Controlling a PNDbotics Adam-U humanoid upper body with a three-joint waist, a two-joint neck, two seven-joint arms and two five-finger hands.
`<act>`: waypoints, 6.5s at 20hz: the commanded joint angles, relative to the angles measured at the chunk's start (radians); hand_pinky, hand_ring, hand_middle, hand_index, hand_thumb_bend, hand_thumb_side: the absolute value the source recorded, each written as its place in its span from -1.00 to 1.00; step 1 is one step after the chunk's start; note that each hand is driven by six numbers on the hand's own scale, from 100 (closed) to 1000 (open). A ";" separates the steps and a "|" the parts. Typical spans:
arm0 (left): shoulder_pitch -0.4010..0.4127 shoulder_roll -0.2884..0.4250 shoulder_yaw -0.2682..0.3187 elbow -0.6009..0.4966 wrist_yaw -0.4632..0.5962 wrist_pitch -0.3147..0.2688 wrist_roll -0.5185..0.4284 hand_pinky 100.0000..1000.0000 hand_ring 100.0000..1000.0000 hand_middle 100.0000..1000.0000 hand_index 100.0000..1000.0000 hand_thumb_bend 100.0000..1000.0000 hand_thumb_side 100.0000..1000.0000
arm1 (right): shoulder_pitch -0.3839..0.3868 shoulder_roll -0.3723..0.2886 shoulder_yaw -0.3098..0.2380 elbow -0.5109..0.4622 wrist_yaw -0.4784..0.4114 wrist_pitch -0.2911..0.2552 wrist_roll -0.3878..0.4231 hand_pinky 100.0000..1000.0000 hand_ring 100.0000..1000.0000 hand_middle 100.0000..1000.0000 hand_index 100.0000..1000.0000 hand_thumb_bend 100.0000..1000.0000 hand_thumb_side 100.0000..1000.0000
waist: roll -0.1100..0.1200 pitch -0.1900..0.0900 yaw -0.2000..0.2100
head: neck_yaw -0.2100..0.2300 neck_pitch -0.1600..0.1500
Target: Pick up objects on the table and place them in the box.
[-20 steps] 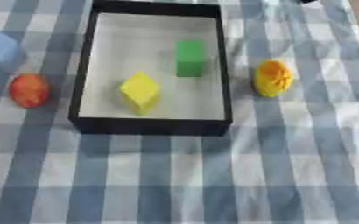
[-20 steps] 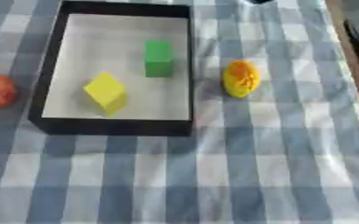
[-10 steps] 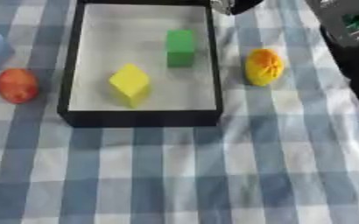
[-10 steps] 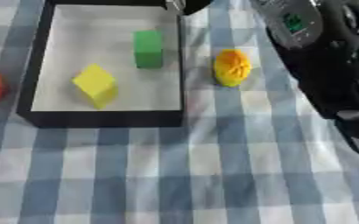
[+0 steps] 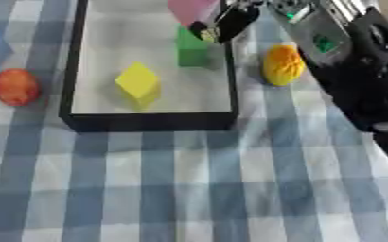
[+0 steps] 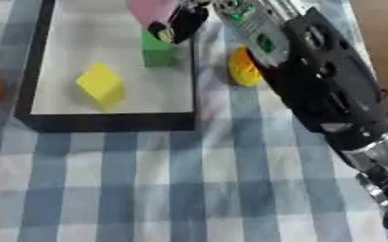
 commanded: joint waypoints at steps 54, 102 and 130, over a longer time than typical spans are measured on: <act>0.034 0.066 -0.002 0.009 -0.010 0.012 -0.021 0.55 0.52 0.60 0.66 -0.76 0.34 | 0.125 -0.335 -0.079 -0.342 -0.349 0.101 0.049 0.76 0.64 0.56 0.74 -0.83 -0.66 | -0.010 -0.225 -0.027 | 0.044 0.008; 0.002 0.035 -0.038 0.022 -0.002 0.033 -0.070 0.56 0.55 0.61 0.67 -0.86 0.49 | 0.333 -0.411 -0.037 -0.064 -0.500 0.062 0.032 0.76 0.68 0.55 0.79 -0.65 -0.44 | -0.010 -0.162 0.014 | 0.018 -0.016; -0.009 0.033 -0.050 0.037 0.001 0.038 -0.095 0.56 0.56 0.61 0.67 -0.91 0.54 | 0.318 -0.386 -0.033 0.087 -0.510 0.008 0.127 0.83 0.75 0.60 0.82 -0.62 -0.39 | -0.012 -0.150 0.018 | 0.027 -0.008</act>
